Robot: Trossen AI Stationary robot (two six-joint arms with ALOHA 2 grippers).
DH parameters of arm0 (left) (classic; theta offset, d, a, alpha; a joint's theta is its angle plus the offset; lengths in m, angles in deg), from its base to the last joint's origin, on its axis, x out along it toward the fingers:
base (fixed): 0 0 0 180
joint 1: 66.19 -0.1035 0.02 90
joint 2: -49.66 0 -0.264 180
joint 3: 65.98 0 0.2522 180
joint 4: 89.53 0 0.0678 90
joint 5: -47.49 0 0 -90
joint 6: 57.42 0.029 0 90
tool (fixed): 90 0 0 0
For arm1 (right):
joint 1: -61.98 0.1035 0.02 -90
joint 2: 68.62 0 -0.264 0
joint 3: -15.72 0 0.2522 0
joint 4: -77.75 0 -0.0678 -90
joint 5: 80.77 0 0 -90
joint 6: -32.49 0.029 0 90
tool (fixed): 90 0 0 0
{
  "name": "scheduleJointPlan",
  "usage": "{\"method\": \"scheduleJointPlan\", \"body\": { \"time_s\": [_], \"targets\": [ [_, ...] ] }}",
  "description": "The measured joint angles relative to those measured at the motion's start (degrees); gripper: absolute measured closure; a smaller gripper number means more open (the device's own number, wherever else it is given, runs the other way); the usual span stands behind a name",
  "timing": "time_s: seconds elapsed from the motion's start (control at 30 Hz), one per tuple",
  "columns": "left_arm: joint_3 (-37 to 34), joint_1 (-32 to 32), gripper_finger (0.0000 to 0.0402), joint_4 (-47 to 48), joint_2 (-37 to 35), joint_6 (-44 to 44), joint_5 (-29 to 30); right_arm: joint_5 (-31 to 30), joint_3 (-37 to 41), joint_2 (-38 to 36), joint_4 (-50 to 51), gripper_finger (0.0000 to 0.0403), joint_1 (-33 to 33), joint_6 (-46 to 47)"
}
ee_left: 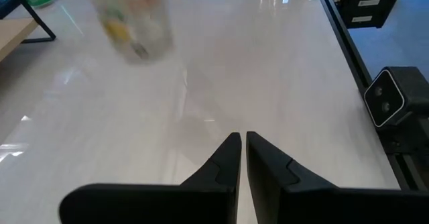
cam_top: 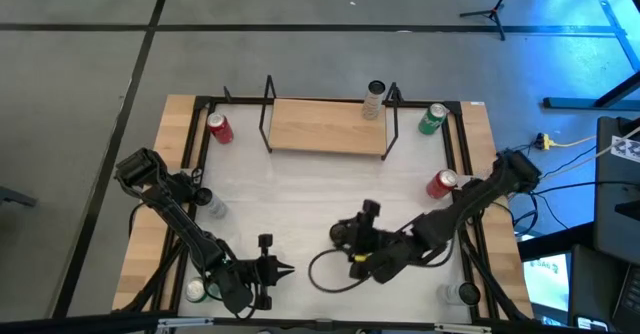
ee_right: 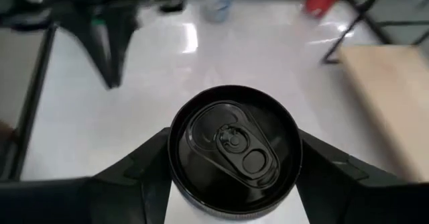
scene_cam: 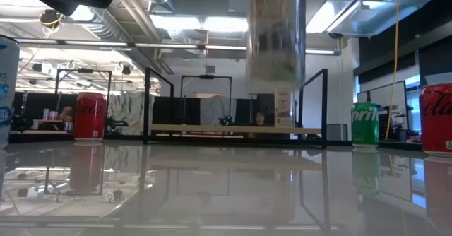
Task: Place canned beverage on shelf
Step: Put the white yellow soda can on the shelf aligned with the other white yellow soda can
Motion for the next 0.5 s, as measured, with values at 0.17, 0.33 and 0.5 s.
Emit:
{"method": "scheduleJointPlan", "body": {
  "time_s": [0.17, 0.33, 0.5],
  "targets": [
    [0.0, 0.02, 0.0384, 0.0, 0.0, -0.14, 0.0, -1.61, -0.04, -5.03, 5.92, 0.0162, -0.91, 0.19],
    [0.0, 0.02, 0.0384, 0.0, 0.0, -0.14, 0.0, -0.12, -0.04, -9.0, 11.54, 0.0162, -4.59, -0.14],
    [0.0, 0.02, 0.0384, 0.1, 0.0, 0.07, 0.0, 2.42, -0.04, -10.55, 13.53, 0.0162, -9.36, -2.83]
  ]
}}
